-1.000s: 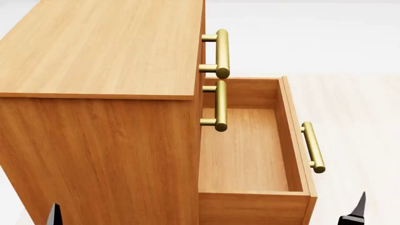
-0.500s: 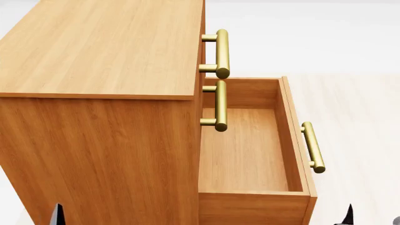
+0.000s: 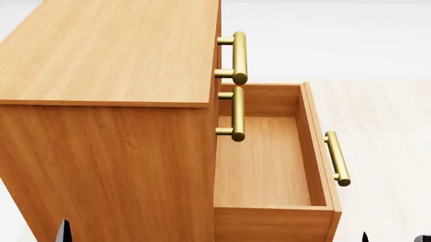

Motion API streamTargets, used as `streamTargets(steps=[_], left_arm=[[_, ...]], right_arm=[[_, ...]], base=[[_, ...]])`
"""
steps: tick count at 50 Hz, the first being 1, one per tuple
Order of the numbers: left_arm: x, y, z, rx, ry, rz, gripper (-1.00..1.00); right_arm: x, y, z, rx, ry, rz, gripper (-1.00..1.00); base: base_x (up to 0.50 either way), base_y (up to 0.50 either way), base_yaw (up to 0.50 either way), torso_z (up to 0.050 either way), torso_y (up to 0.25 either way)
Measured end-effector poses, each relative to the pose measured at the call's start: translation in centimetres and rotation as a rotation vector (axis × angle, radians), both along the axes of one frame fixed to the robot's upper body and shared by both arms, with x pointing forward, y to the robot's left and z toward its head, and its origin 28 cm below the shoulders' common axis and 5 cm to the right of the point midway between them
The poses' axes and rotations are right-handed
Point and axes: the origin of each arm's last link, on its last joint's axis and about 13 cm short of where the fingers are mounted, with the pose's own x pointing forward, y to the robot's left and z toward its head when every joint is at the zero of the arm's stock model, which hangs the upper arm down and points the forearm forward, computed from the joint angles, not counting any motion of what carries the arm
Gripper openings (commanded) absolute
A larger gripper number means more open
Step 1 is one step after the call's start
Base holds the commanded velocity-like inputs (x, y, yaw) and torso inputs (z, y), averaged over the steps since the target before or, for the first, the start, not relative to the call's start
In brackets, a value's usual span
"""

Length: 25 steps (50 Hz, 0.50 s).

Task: Close the bottom drawer of the cabinet.

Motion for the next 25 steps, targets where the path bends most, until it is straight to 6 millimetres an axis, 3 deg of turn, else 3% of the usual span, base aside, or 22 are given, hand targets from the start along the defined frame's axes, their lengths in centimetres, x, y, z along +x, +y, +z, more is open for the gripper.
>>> streamTargets(steps=[25], left_arm=[[0.11,0.03,-0.20,0.000,0.003,-0.001,1.00]], right_arm=[[0.44,0.27,0.97,0.022,-0.023,0.041,1.00]], base=[[0.00,0.00,0.00,0.000,0.000]])
